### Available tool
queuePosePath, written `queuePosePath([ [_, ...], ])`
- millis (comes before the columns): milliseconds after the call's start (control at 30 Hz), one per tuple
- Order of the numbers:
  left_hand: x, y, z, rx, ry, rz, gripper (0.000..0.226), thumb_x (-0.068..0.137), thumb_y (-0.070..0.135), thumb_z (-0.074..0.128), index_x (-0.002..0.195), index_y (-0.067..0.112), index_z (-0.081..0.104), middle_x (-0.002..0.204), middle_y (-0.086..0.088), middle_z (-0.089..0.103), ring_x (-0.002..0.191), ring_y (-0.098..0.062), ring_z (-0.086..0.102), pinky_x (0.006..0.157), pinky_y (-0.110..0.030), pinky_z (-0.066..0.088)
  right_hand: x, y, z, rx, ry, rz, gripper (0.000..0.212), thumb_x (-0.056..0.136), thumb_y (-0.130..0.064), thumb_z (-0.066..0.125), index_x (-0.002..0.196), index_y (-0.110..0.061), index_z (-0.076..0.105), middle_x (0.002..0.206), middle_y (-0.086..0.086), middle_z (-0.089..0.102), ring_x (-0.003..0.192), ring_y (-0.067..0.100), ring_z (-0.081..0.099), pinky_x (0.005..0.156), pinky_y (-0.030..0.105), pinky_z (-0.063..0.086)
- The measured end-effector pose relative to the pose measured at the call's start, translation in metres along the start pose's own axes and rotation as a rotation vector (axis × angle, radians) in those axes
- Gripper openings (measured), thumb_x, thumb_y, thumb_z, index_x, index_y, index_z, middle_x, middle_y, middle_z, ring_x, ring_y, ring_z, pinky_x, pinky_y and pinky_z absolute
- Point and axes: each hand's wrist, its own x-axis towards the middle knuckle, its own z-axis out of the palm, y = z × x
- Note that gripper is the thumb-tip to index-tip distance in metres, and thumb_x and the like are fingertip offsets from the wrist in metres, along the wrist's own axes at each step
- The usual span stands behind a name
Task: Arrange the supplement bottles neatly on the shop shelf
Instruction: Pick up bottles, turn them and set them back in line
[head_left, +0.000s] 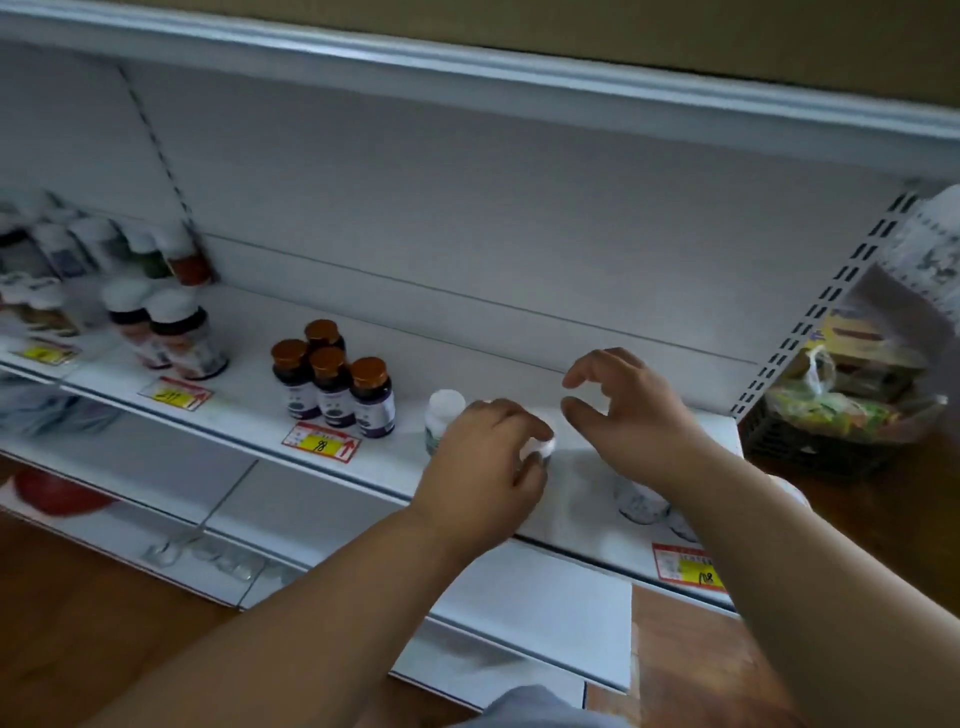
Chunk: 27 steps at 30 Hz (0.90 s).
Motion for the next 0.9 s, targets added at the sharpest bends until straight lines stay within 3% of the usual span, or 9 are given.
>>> queuePosePath([
  [133,-0.039,-0.065,-0.071,0.026,0.04,-0.088,0.021,0.083,0.018,0.064,0.104,0.021,0.068,0.099,0.004,0.063,0.095,-0.015,0.054,0.079,-0.027,0.043,0.019,-0.088,0.061,0.084,0.016,-0.087,0.009,0.085,-0.039,0.057,0.094,-0.038,0.055,0.108,-0.015,0.053,0.086,0.004,0.053,0.065,0.017,0.044],
  [267,-0.073,-0.133,-0.154,0.125,0.1,-0.198,0.02,0.083,0.024,0.059,0.101,0.023,0.068,0.096,0.007,0.062,0.095,-0.014,0.052,0.079,-0.026,0.04,0.044,-0.187,0.13,0.224,-0.013,-0.202,0.011,0.08,-0.04,0.055,0.088,-0.033,0.058,0.094,-0.012,0.057,0.081,0.003,0.055,0.072,0.026,0.05],
  [333,-0.088,-0.164,-0.192,0.133,0.143,-0.272,0.018,0.085,0.022,0.061,0.102,0.025,0.067,0.098,0.009,0.061,0.098,-0.011,0.051,0.08,-0.022,0.038,0.056,-0.231,0.16,0.289,-0.034,-0.227,0.013,0.079,-0.042,0.054,0.087,-0.032,0.058,0.095,-0.012,0.058,0.08,0.0,0.056,0.066,0.018,0.047],
  [400,-0.101,-0.192,-0.225,0.142,0.165,-0.327,0.018,0.086,0.021,0.064,0.103,0.027,0.067,0.099,0.013,0.06,0.1,-0.009,0.052,0.082,-0.021,0.037,0.068,-0.269,0.185,0.302,-0.047,-0.254,0.016,0.078,-0.046,0.051,0.086,-0.034,0.056,0.096,-0.016,0.058,0.088,-0.005,0.054,0.07,0.014,0.042],
  [567,-0.107,-0.252,-0.271,0.147,0.22,-0.392,0.019,0.085,0.018,0.064,0.102,0.026,0.067,0.098,0.014,0.061,0.097,-0.009,0.054,0.081,-0.022,0.04,0.108,-0.33,0.233,0.306,-0.12,-0.294,0.004,0.084,-0.035,0.059,0.083,-0.031,0.057,0.095,-0.015,0.058,0.09,-0.004,0.054,0.075,0.016,0.042],
  [700,-0.087,-0.305,-0.29,0.146,0.255,-0.411,0.018,0.087,0.023,0.062,0.104,0.028,0.066,0.099,0.014,0.06,0.098,-0.007,0.053,0.083,-0.023,0.04,0.158,-0.358,0.259,0.362,-0.088,-0.296,0.006,0.08,-0.034,0.062,0.081,-0.03,0.058,0.087,-0.014,0.061,0.079,-0.01,0.057,0.061,0.002,0.038],
  [767,-0.074,-0.332,-0.301,0.165,0.26,-0.424,0.019,0.088,0.024,0.061,0.105,0.028,0.065,0.1,0.014,0.06,0.1,-0.007,0.052,0.083,-0.023,0.039,0.192,-0.371,0.273,0.368,-0.103,-0.262,0.004,0.083,-0.031,0.062,0.084,-0.029,0.058,0.082,-0.013,0.061,0.071,-0.009,0.058,0.054,0.006,0.039],
  [900,-0.051,-0.378,-0.334,0.163,0.256,-0.425,0.019,0.089,0.025,0.06,0.107,0.027,0.065,0.101,0.013,0.06,0.1,-0.009,0.052,0.085,-0.026,0.042,0.271,-0.396,0.302,0.247,-0.13,-0.218,0.006,0.084,-0.035,0.061,0.09,-0.033,0.059,0.098,-0.011,0.061,0.087,0.004,0.058,0.073,0.028,0.048],
])
